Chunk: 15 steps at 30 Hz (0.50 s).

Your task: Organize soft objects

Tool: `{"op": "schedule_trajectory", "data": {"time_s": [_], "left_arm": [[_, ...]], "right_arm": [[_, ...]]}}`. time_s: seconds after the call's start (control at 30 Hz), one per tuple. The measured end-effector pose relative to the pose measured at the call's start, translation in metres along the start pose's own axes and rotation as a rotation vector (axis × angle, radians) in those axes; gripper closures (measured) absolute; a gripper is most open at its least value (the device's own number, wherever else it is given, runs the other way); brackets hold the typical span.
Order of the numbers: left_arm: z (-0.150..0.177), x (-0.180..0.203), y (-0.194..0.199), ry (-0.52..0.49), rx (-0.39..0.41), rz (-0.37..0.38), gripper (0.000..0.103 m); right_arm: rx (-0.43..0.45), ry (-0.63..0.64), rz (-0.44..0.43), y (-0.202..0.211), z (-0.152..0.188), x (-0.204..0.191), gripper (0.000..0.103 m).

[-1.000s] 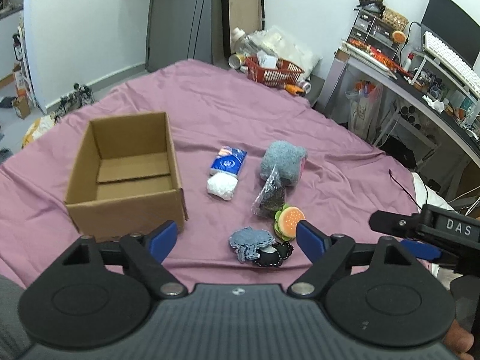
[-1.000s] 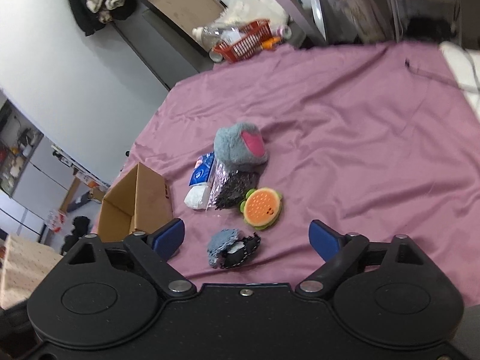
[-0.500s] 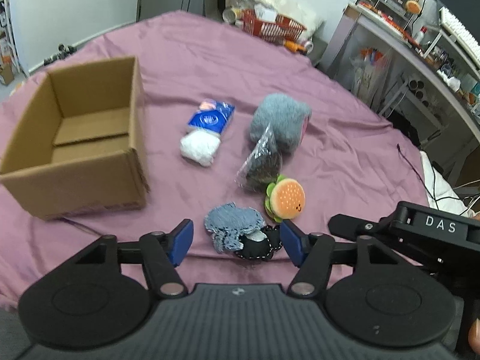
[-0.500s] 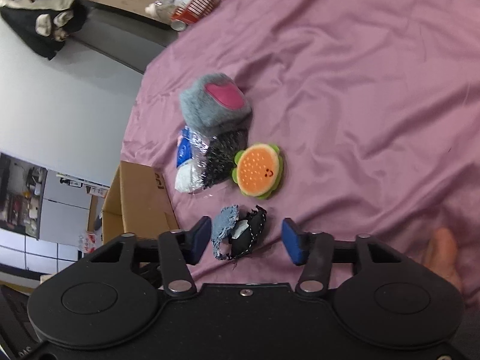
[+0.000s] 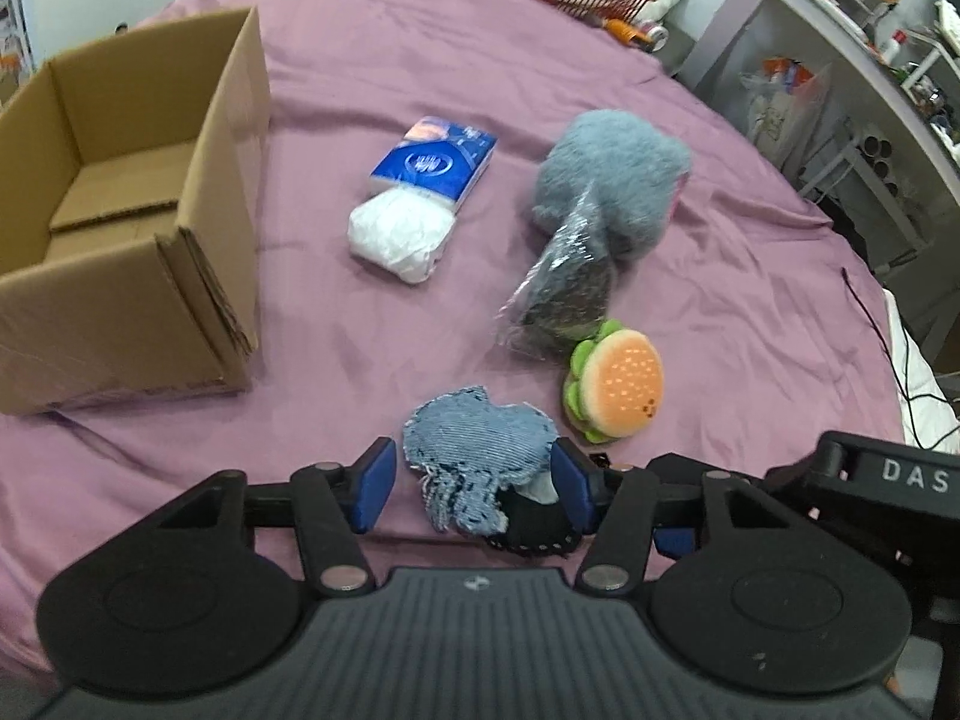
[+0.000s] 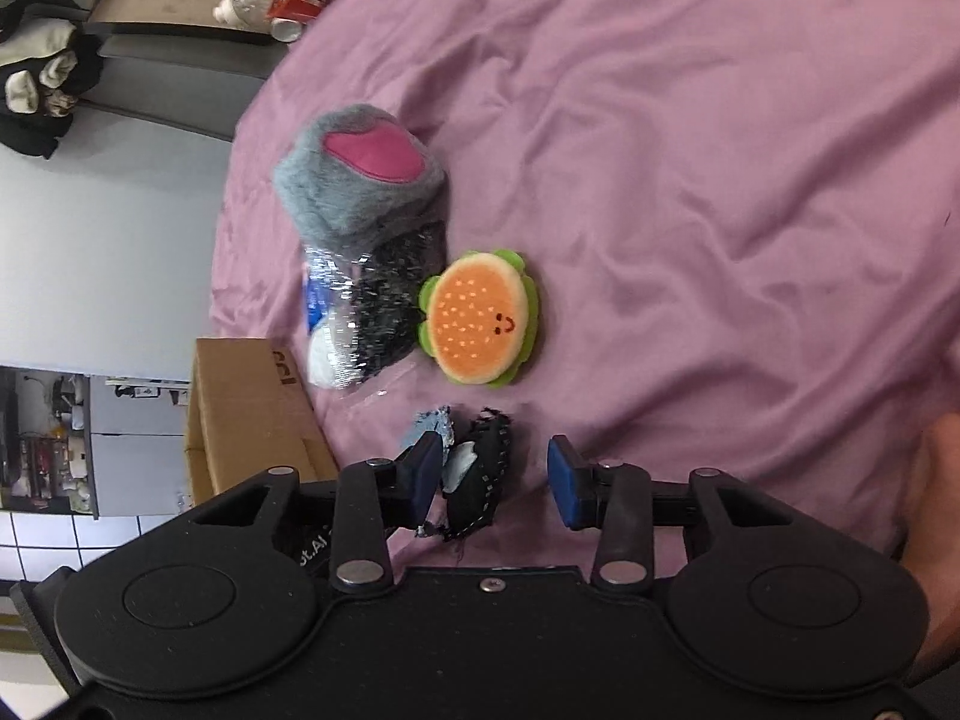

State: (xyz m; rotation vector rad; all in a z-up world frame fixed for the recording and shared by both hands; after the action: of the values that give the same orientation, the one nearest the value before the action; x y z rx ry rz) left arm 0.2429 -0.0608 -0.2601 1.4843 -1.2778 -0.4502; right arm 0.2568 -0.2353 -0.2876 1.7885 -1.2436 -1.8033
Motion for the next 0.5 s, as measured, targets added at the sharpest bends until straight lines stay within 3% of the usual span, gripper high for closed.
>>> {"op": "schedule_trajectory", "data": {"time_s": [0.13,0.23,0.4,0.5], "left_arm": [[-0.001,-0.007,-0.018,0.049,-0.036,0.0,0.049],[-0.002,-0.01,-0.023,0.083,-0.047,0.026,0.069],[-0.005,-0.016,-0.019,0.099,-0.033,0.023,0.083],[-0.006,-0.019,-0.016,0.105,-0.031,0.028,0.084]], "right_arm": [[-0.016,0.009,-0.01,-0.01,0.0,-0.004,0.057],[-0.013,0.021,-0.003,-0.015,-0.001,-0.007,0.051],[-0.027,0.018,0.001,-0.027,0.0,-0.012,0.051],[-0.047,0.031,0.005,-0.037,0.004,-0.016,0.051]]}}
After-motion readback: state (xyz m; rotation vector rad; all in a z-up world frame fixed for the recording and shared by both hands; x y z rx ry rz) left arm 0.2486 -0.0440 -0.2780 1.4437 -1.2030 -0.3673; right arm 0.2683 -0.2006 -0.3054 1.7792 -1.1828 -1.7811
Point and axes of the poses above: each gripper's, at about its wrist camera, not at the fingertips, and y roughly against the way its jaws point, x to its right, z to its underside, the point moved 6 cm from there along -y, roughly the way its jaws point, and after that the axes turned 10 degrees about y, right-handed, at the moved point
